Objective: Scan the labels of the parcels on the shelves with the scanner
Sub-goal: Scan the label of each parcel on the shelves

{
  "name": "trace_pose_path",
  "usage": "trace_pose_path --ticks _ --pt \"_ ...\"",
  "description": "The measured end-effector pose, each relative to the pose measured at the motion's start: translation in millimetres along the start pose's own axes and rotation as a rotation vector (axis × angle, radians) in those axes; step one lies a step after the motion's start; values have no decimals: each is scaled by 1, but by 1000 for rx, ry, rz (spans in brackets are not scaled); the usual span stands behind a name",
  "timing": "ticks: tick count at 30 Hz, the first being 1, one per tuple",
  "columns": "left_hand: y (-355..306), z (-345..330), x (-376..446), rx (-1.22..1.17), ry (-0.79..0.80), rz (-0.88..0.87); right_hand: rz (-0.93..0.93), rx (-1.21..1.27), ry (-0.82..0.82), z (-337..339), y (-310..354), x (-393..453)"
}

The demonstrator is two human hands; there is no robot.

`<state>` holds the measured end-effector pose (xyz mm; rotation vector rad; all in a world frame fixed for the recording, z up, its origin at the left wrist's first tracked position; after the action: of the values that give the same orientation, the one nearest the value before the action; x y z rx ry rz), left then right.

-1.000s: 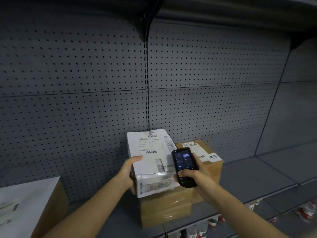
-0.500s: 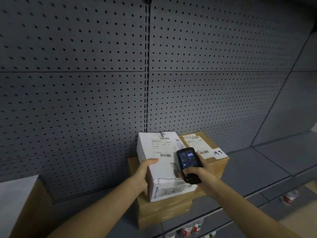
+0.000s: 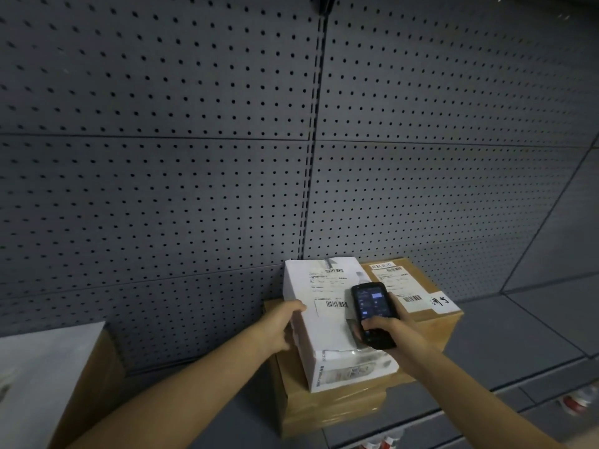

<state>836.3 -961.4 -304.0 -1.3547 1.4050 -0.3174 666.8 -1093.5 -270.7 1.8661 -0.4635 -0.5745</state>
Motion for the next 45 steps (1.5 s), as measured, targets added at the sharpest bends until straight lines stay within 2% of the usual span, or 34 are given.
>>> trace_pose_path --ticks 6,9,11,14,21,24,27,32,38,45 --pt "-9 37 -30 38 -133 -107 -1 -32 90 -38 -3 5" --pt "-14 68 -59 81 -218 -174 9 -42 204 -82 -6 12" --pt "-16 95 -85 141 -282 -191 3 43 273 -117 -13 14" --pt "-16 141 -125 207 -350 -210 -42 166 380 -173 -37 16" --pt "-12 281 -234 270 -600 -263 -171 131 499 -301 -112 7" --pt "-4 343 -280 335 -692 -219 -250 141 505 -355 -150 -2" --pt "10 401 -311 361 -719 -181 -299 202 487 -404 -182 -9" --pt "32 471 -334 506 -759 -55 -312 162 421 -449 -224 -11" --pt "46 503 -340 689 -832 61 -310 121 366 -469 -255 -11" --pt "54 520 -342 480 -838 -34 -284 16 353 -471 -257 -12"
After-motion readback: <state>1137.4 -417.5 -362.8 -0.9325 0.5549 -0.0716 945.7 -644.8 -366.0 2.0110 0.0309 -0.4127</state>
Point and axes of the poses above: each hand's wrist, its own x-axis towards the middle knuckle, its own z-axis out of the back of the hand, y = z × x, the point moved 10 cm from there along x, towards the middle knuckle, and after that the axes turned 15 degrees about y, right-handed, at the moved point
